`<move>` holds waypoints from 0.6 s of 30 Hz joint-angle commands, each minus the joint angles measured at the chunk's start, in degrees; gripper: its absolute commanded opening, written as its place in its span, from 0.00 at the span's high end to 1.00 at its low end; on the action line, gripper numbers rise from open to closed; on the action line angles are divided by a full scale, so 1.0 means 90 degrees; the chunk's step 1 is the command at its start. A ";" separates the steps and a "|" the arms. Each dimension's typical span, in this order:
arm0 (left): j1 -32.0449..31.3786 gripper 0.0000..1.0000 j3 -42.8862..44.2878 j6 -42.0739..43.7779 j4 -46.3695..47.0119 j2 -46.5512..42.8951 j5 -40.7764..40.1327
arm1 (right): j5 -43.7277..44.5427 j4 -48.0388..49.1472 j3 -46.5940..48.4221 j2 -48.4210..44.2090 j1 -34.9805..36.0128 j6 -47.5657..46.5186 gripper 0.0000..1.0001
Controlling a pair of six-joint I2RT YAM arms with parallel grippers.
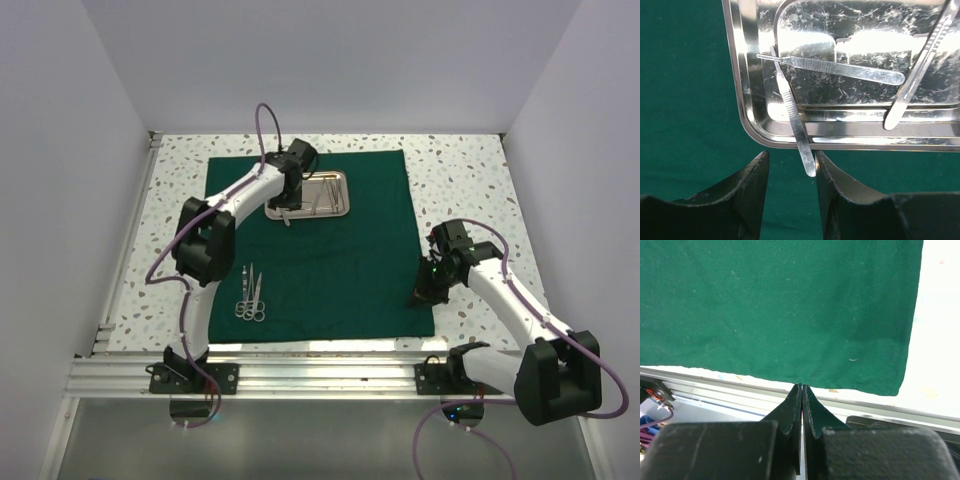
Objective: Open and lay out the surgical kit
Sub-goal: Pick up the medical item from the container.
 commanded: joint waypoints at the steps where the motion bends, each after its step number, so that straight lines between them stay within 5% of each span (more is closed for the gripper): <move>1: 0.0070 0.54 -0.0093 -0.0157 0.0126 0.0089 -0.0068 | 0.0070 -0.0136 0.0248 -0.0063 -0.0008 -0.0065 1.00; 11: 0.0158 0.54 -0.0317 -0.0167 0.0458 0.0450 0.0362 | 0.0217 -0.0254 0.0326 -0.0033 -0.0018 -0.0035 1.00; 18: 0.0217 0.74 -0.0444 -0.0138 0.0576 0.0597 0.0538 | 0.0275 -0.0273 0.0375 -0.0004 -0.0008 -0.0016 1.00</move>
